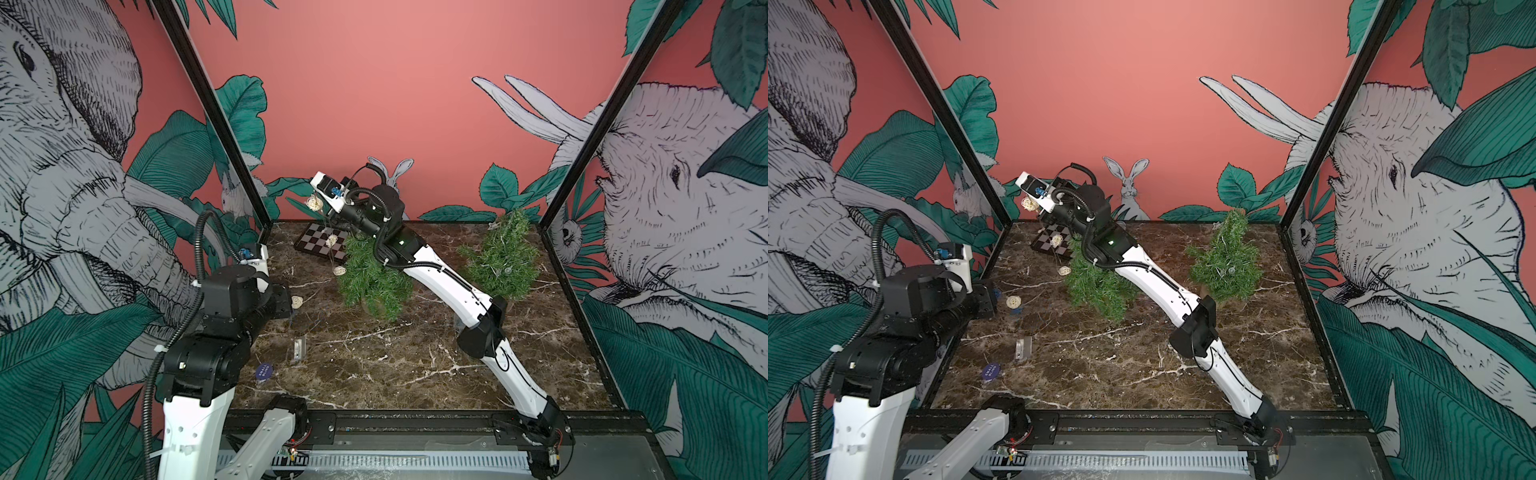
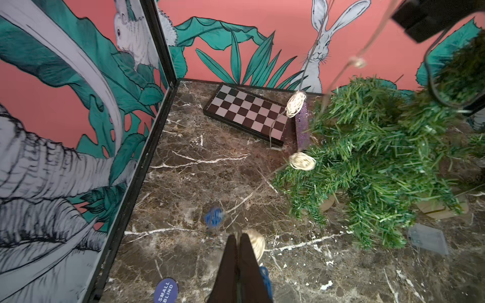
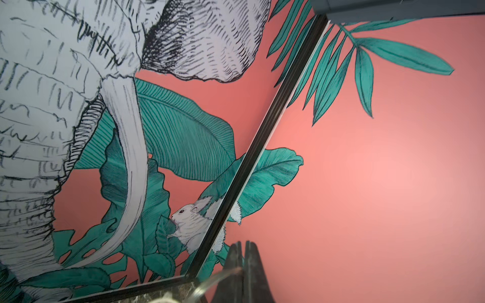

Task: Wrap string light around the christmas tree
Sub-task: Pick up the light string from the center of the board, then wrap the light string around the Christmas tree.

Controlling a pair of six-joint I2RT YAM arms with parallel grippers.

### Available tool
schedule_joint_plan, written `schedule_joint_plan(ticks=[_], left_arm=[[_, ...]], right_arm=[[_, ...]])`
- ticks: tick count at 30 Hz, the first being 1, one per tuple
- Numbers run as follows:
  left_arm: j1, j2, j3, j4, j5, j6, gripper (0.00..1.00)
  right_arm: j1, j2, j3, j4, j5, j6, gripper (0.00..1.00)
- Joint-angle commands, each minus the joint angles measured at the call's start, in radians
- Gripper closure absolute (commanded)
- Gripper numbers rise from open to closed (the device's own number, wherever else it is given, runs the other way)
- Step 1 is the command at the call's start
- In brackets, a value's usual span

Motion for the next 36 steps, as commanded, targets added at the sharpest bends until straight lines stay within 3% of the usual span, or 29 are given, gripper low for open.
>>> schedule_joint_plan(ticks=[1, 5, 12, 14, 20, 27, 33, 36], left_arm=[[-0.003, -0.001, -0.062, 0.122, 0.079, -0.044, 1.00], [-0.003, 0.036, -0.119, 0.222, 0.153, -0.085, 1.00], [-0.002, 0.046, -0.177, 0.255, 0.146, -0.095, 1.00], [-0.002, 0.046, -0.182, 0.262, 0.146, -0.097, 1.00], [-0.002, 0.076, -0.179, 0.289, 0.151, -0.093, 1.00], [-0.003, 0.113, -0.124, 0.296, 0.143, -0.085, 1.00], [-0.002, 0.179, -0.108, 0.352, 0.181, -0.087, 1.00], [-0.002, 0.224, -0.029, 0.359, 0.164, -0.064, 1.00]], right_arm=[[-0.012, -0.014, 0.042, 0.105, -0.029, -0.033, 1.00], [-0.047, -0.023, 0.058, 0.143, -0.040, -0.039, 1.00], [-0.062, -0.058, 0.064, 0.148, -0.089, -0.024, 1.00], [-0.072, -0.055, 0.077, 0.148, -0.058, -0.087, 1.00], [-0.180, -0.027, 0.100, 0.210, 0.001, 0.003, 1.00], [-0.290, -0.049, 0.084, 0.162, 0.107, -0.015, 1.00], [-0.385, -0.076, 0.017, 0.107, 0.170, -0.047, 1.00], [-0.407, -0.099, -0.051, 0.080, 0.190, -0.081, 1.00]])
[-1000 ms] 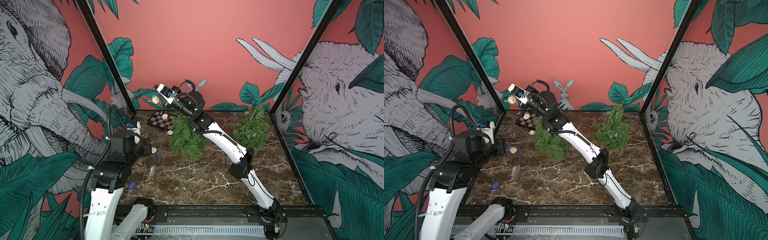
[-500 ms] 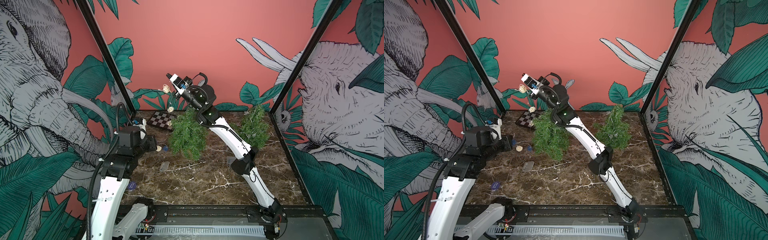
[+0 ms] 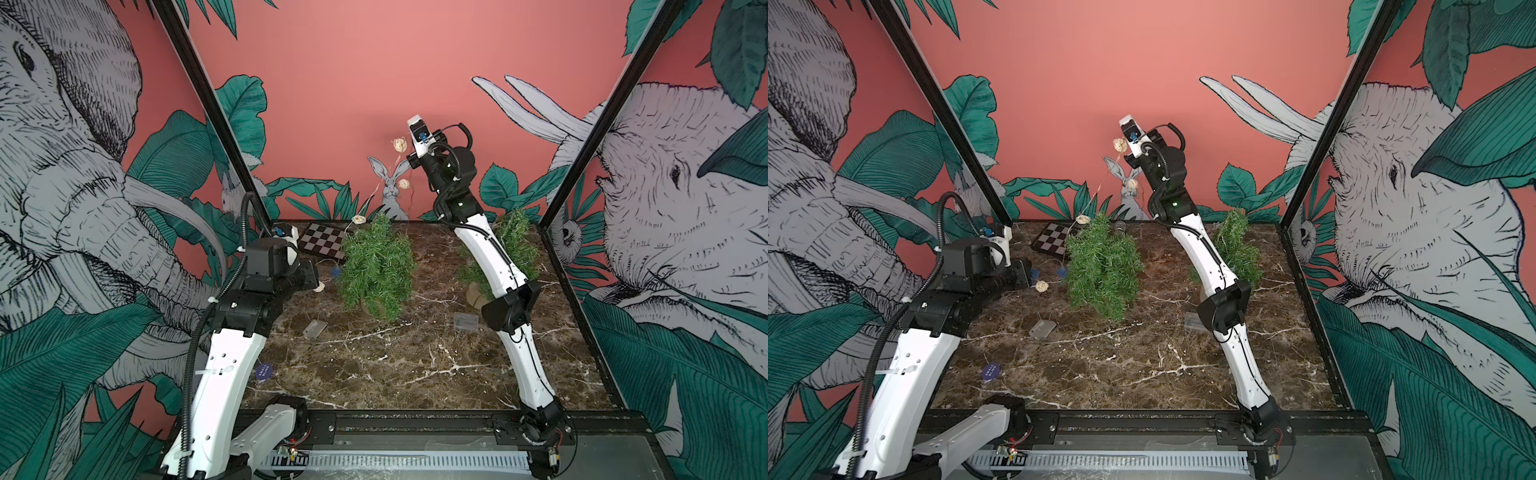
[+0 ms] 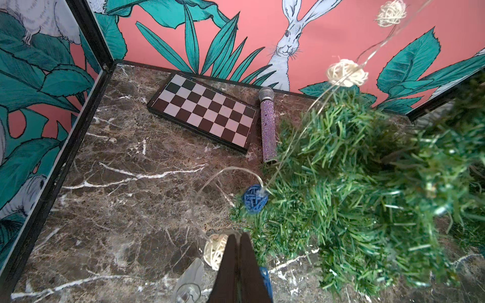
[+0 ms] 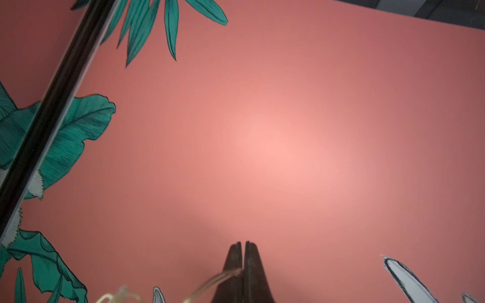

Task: Wrap string light around the christmas tree
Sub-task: Wrap the light string around the Christmas tree.

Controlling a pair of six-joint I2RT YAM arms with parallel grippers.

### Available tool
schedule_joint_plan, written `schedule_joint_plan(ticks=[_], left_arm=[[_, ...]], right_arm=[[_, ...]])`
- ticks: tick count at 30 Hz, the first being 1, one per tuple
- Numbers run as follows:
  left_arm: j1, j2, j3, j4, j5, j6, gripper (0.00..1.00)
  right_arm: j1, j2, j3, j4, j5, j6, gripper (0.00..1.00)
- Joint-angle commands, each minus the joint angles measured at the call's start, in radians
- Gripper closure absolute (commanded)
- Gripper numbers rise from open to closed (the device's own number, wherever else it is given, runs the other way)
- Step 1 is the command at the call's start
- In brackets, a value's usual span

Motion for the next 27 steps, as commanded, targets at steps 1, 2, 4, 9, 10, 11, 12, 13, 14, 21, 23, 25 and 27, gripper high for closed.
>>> schedule_joint_plan(ticks=[1, 2, 4, 9, 10, 11, 12, 13, 14, 21, 23, 25, 27], left_arm=[[-0.003, 0.035, 0.115, 0.052, 0.003, 0.024, 1.00], [-0.002, 0.049, 0.143, 0.052, 0.007, 0.026, 1.00], [-0.001, 0.072, 0.181, 0.067, 0.036, 0.015, 1.00], [-0.003, 0.107, 0.221, 0.107, 0.075, -0.010, 1.00], [-0.003, 0.113, 0.234, 0.108, 0.068, -0.005, 1.00], [-0.002, 0.119, 0.250, 0.103, 0.060, 0.000, 1.00], [-0.002, 0.125, 0.274, 0.093, 0.054, 0.008, 1.00], [-0.002, 0.126, 0.295, 0.088, 0.050, 0.013, 1.00], [-0.003, 0.126, 0.309, 0.085, 0.048, 0.014, 1.00], [-0.003, 0.132, 0.416, 0.000, -0.073, 0.083, 1.00], [-0.002, 0.134, 0.438, -0.016, -0.142, 0.094, 1.00], [-0.001, 0.137, 0.456, -0.026, -0.195, 0.098, 1.00], [-0.002, 0.148, 0.472, -0.033, -0.210, 0.095, 1.00]], right_arm=[[-0.007, -0.074, -0.065, -0.003, 0.049, -0.054, 1.00], [-0.009, -0.082, -0.081, -0.006, 0.064, -0.063, 1.00], [-0.020, -0.088, -0.088, -0.022, 0.094, -0.072, 1.00], [-0.045, -0.065, -0.039, -0.083, 0.162, -0.107, 1.00], [-0.049, -0.063, -0.032, -0.094, 0.173, -0.106, 1.00], [-0.052, -0.063, -0.030, -0.101, 0.180, -0.106, 1.00], [-0.057, -0.061, -0.029, -0.104, 0.192, -0.105, 1.00], [-0.060, -0.061, -0.029, -0.108, 0.202, -0.105, 1.00], [-0.064, -0.063, -0.027, -0.111, 0.211, -0.102, 1.00], [-0.109, -0.068, -0.001, -0.136, 0.323, -0.034, 1.00], [-0.116, -0.070, -0.002, -0.151, 0.361, -0.033, 1.00], [-0.118, -0.077, -0.016, -0.163, 0.391, -0.054, 1.00], [-0.118, -0.084, -0.032, -0.170, 0.420, -0.082, 1.00]])
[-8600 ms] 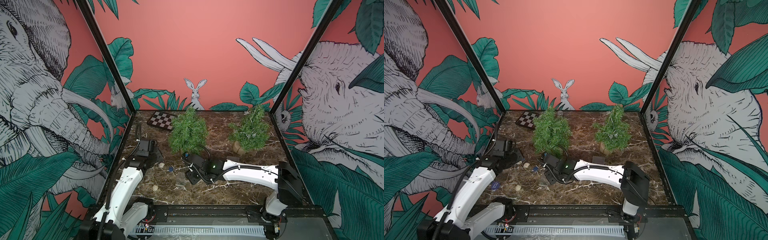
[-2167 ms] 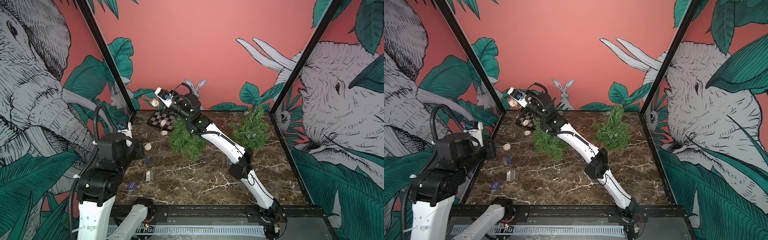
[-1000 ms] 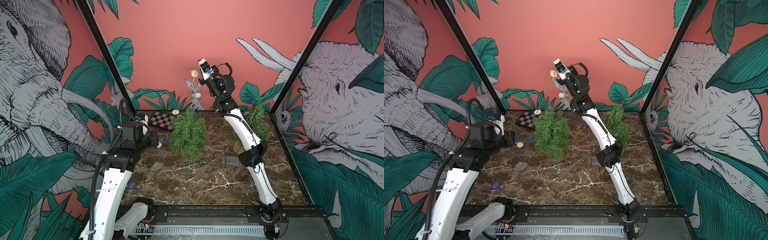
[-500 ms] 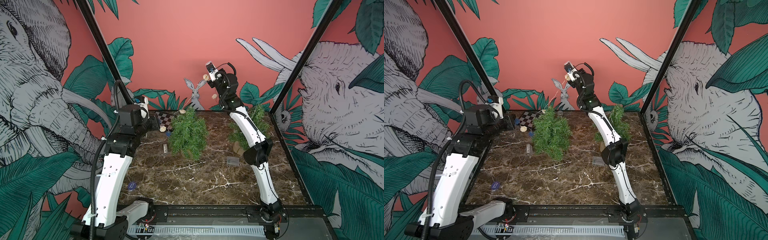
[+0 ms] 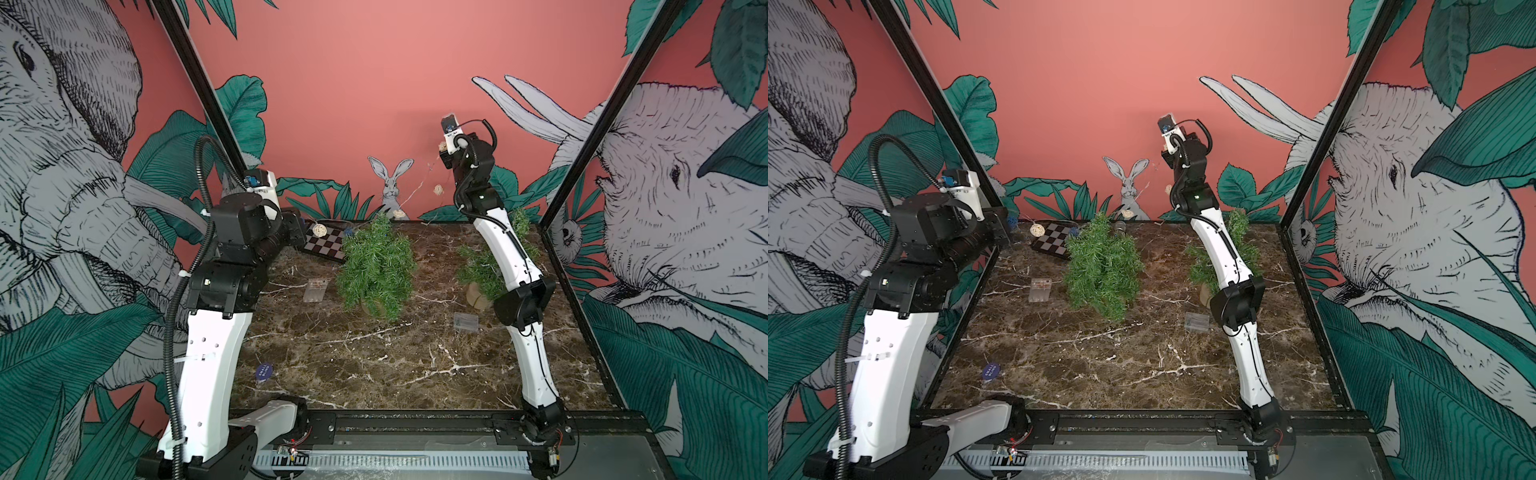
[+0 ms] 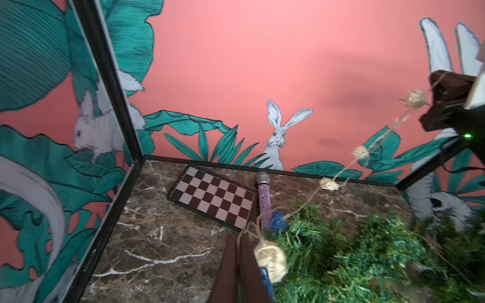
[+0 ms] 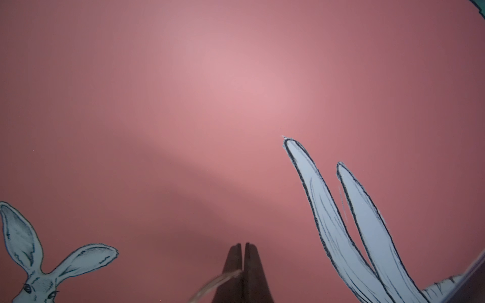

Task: Wrap string light around the christmas tree
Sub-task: Wrap the light string around the Christmas tree.

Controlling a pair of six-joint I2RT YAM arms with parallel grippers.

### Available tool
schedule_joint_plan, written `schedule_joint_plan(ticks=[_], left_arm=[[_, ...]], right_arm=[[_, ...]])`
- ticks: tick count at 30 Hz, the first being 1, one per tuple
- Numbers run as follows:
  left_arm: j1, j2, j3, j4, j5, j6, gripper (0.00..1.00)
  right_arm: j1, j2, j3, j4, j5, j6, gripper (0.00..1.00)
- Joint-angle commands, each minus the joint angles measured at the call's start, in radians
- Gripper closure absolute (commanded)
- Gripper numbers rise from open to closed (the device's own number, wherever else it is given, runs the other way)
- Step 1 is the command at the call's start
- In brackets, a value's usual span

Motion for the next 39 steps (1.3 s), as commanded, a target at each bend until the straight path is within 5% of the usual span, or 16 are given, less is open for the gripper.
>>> schedule_joint_plan(ticks=[1, 6, 15, 21, 33, 39], left_arm=[[-0.002, 0.008, 0.040, -0.033, -0.061, 0.014, 1.00], [-0.004, 0.000, -0.060, 0.026, 0.139, -0.064, 1.00], [-0.004, -0.075, -0.316, 0.068, 0.216, -0.112, 1.00], [-0.030, -0.161, -0.494, 0.098, 0.329, -0.202, 1.00], [-0.290, -0.184, -0.725, 0.332, 0.302, -0.367, 1.00], [-0.332, -0.158, -0.699, 0.343, 0.294, -0.332, 1.00]], right_arm=[[0.003, -0.062, -0.015, 0.012, 0.086, -0.042, 1.00], [-0.006, -0.109, -0.105, 0.021, 0.134, -0.071, 1.00], [-0.011, -0.251, -0.347, 0.066, 0.116, -0.046, 1.00], [0.003, -0.250, -0.331, 0.045, 0.117, -0.070, 1.00], [0.016, -0.285, -0.359, 0.021, 0.130, -0.063, 1.00], [0.045, -0.319, -0.424, 0.048, 0.117, -0.083, 1.00]])
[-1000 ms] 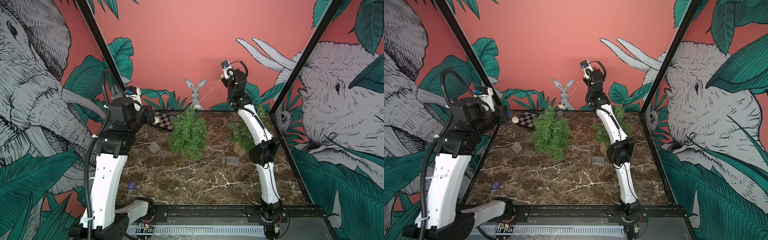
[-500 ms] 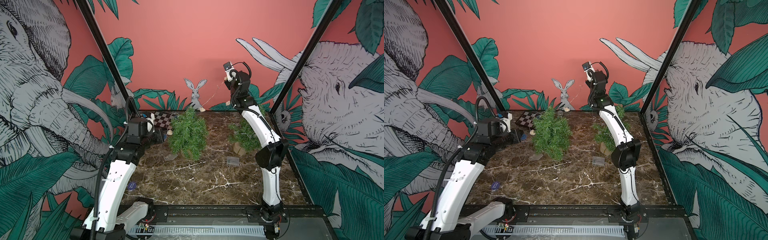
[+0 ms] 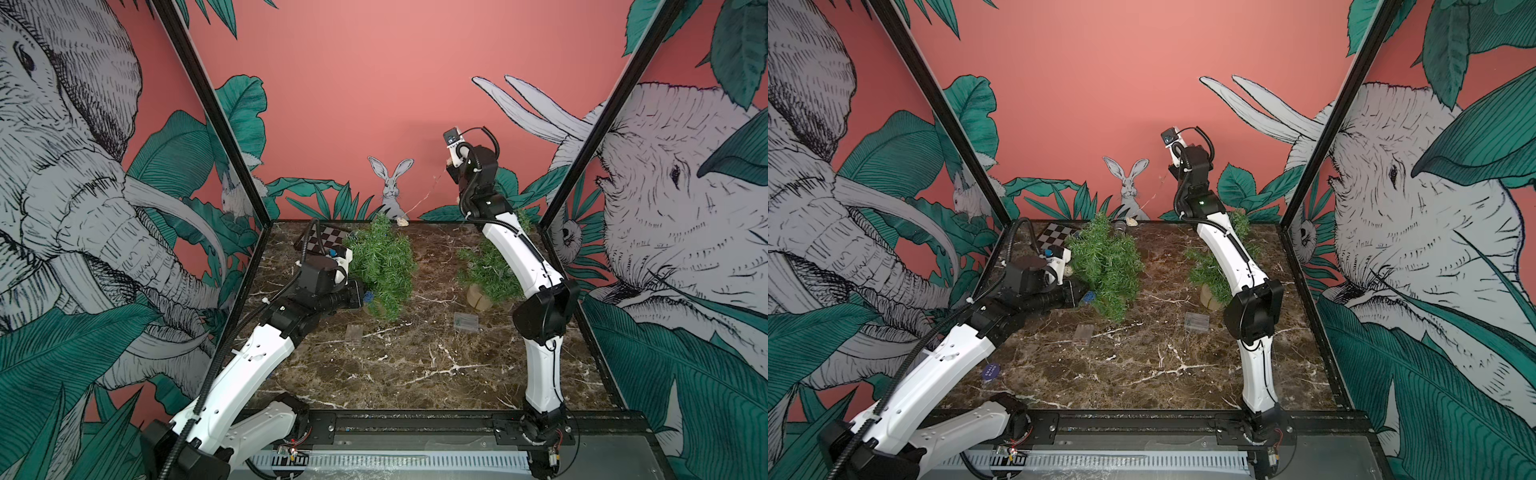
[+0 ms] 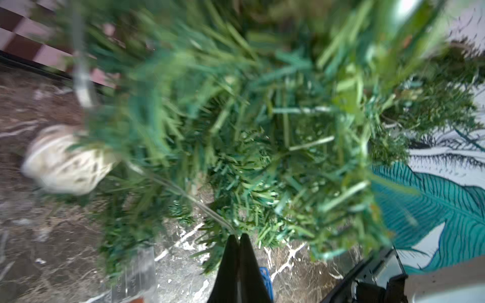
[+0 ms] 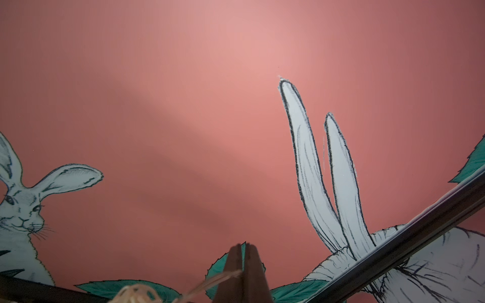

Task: Wrap string light around the christmas tree
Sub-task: Wrap the light string around the Christmas tree.

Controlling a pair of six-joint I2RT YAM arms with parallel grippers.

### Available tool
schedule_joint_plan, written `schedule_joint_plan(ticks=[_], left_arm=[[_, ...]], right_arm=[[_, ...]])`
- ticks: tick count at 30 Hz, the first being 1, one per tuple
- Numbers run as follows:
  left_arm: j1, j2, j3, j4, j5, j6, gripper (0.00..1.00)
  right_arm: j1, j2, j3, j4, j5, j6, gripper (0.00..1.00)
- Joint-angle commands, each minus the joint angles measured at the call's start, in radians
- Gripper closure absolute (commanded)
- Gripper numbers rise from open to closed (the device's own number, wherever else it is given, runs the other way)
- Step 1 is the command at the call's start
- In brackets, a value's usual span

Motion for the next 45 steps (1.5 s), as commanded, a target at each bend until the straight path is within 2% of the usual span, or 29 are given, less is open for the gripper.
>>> schedule_joint_plan(ticks=[1, 7, 12, 16, 19, 24, 28, 34, 40, 45], left_arm=[[-0.003, -0.033, 0.047, 0.048, -0.019, 0.009, 1.00], [-0.006, -0.030, 0.135, 0.015, 0.021, 0.005, 1.00], [-0.007, -0.023, 0.071, 0.027, 0.010, 0.013, 1.00], [-0.020, 0.012, 0.005, 0.049, 0.064, 0.030, 0.98], [-0.066, 0.051, 0.024, -0.002, 0.060, 0.097, 0.93], [-0.081, 0.028, 0.033, -0.049, 0.018, 0.159, 0.66], [-0.081, -0.009, 0.049, -0.131, -0.060, 0.219, 0.53], [-0.080, -0.040, 0.072, -0.238, -0.145, 0.261, 0.46], [-0.080, -0.094, 0.060, -0.215, -0.126, 0.247, 0.44], [-0.082, -0.136, 0.043, -0.168, -0.081, 0.245, 0.43]], right_arm=[[0.024, -0.059, -0.006, 0.062, -0.010, -0.024, 1.00], [0.043, -0.042, 0.001, 0.067, -0.011, -0.035, 1.00], [0.048, -0.064, -0.052, 0.084, -0.007, -0.037, 1.00], [0.053, -0.093, -0.088, 0.078, -0.017, -0.028, 1.00], [0.066, -0.116, -0.114, 0.076, -0.026, -0.042, 1.00], [0.080, -0.171, -0.182, 0.092, -0.027, -0.043, 1.00], [0.094, -0.226, -0.242, 0.103, -0.036, -0.029, 1.00], [0.135, -0.299, -0.328, 0.102, -0.041, -0.040, 1.00], [0.194, -0.387, -0.441, 0.071, 0.002, -0.093, 1.00], [0.216, -0.493, -0.567, -0.002, 0.027, -0.067, 1.00]])
